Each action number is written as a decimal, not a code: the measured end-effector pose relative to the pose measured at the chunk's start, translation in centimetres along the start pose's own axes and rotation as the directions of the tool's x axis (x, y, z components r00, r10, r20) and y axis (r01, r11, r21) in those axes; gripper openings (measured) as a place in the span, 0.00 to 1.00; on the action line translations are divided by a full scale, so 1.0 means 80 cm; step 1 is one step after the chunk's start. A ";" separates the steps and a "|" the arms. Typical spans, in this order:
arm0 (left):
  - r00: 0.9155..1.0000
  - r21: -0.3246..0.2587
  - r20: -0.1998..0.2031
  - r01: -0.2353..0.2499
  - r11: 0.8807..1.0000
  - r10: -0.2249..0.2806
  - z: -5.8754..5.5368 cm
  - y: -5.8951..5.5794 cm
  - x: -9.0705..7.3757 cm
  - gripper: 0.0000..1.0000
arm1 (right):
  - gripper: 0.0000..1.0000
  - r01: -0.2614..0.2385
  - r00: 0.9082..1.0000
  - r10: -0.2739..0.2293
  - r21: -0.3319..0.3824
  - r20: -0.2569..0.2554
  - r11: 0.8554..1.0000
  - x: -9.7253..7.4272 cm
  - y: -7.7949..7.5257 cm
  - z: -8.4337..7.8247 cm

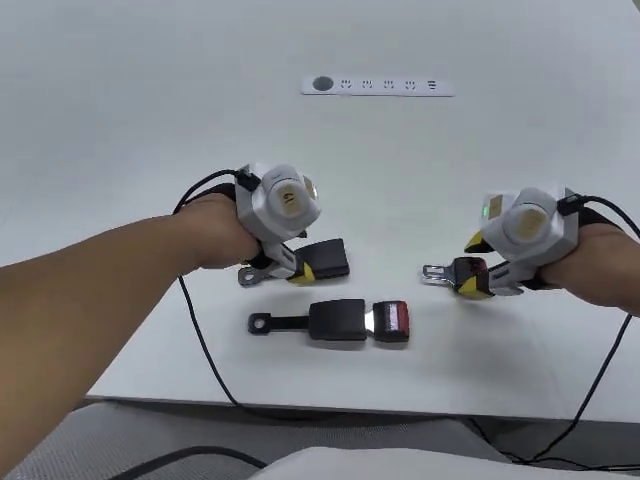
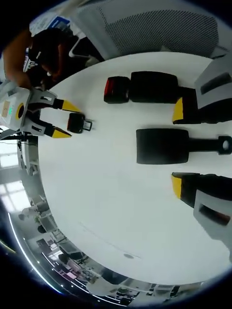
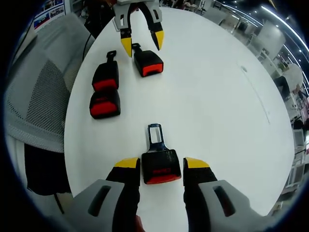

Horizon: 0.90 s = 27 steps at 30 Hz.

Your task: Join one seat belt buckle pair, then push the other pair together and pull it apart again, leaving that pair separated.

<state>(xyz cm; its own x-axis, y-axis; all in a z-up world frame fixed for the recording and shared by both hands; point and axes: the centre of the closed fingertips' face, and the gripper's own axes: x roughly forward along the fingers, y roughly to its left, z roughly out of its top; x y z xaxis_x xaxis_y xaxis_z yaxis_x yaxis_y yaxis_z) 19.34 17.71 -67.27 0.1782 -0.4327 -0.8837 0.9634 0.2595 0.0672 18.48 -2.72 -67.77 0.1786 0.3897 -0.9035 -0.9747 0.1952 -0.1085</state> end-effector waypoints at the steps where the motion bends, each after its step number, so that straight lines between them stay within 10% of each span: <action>1: 1.000 0.017 -0.012 0.013 1.000 -0.013 -0.003 -0.002 0.003 0.41 | 0.34 -0.008 1.000 0.008 0.004 -0.007 1.000 0.003 -0.001 -0.006; 27: 0.992 0.126 -0.090 0.104 0.987 -0.094 -0.008 -0.017 0.022 0.32 | 0.34 -0.096 0.995 0.096 0.027 0.003 0.995 0.017 0.001 -0.018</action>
<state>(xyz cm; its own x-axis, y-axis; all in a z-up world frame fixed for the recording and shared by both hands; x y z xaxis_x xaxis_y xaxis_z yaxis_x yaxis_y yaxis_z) 18.21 17.16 -69.23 0.0686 -0.3757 -0.9242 0.9943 0.1020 0.0323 18.46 -3.47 -69.55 0.0844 0.4091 -0.9086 -0.9834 0.1814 -0.0096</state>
